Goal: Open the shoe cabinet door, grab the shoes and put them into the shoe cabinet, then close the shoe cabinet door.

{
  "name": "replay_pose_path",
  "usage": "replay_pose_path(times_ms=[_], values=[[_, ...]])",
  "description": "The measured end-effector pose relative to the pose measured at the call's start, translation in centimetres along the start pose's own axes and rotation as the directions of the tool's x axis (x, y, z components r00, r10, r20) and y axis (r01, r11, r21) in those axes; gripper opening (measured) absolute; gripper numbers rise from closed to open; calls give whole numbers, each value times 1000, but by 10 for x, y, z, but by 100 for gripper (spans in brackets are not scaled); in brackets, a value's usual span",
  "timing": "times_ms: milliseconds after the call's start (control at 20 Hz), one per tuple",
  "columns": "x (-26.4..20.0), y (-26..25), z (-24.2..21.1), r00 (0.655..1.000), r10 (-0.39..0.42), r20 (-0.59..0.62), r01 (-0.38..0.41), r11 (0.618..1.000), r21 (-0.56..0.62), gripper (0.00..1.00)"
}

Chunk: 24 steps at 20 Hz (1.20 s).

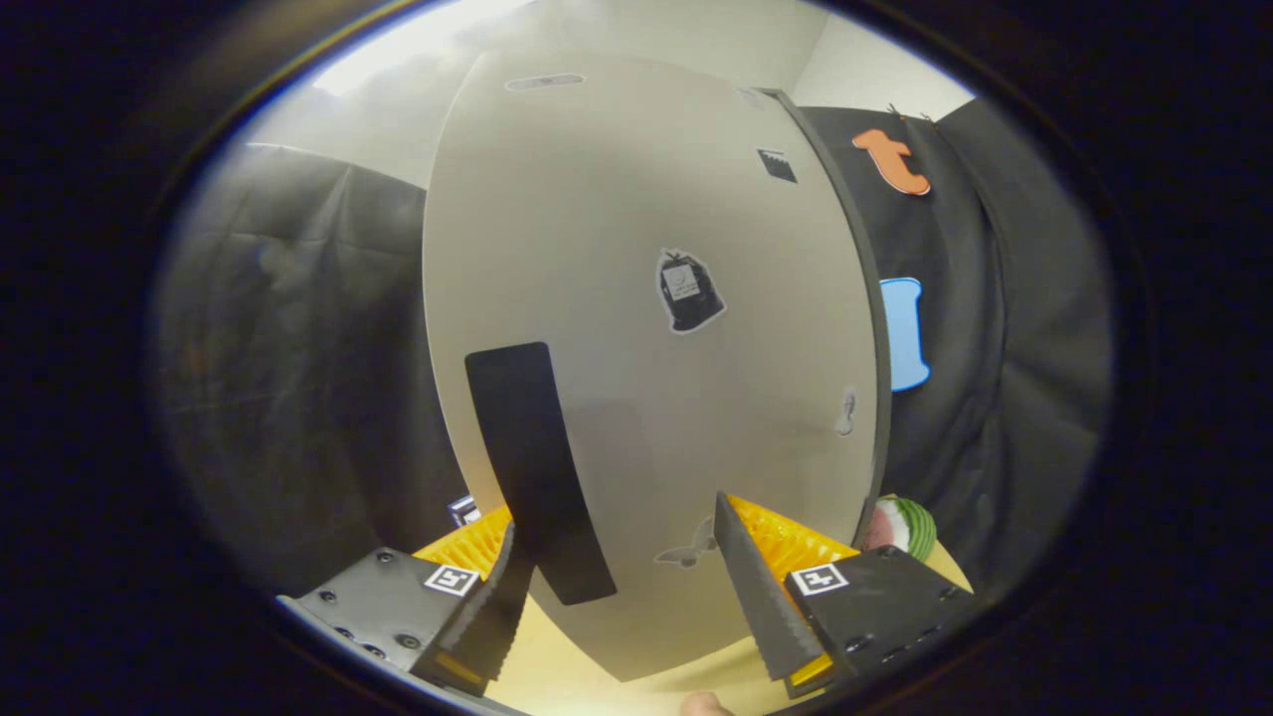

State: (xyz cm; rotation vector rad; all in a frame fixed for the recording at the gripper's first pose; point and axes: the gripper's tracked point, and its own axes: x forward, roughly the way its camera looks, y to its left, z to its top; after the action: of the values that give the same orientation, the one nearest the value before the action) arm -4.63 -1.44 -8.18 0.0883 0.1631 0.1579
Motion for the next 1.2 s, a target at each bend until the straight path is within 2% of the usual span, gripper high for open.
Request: replay_pose_path(times_ms=[550,800,1200], values=[[58,25,-4,999,-36,23,37,998,-50,98],[91,28,-37,993,-78,-88,69,993,-98,98],[120,30,-31,990,-136,-36,132,986,-99,99]])
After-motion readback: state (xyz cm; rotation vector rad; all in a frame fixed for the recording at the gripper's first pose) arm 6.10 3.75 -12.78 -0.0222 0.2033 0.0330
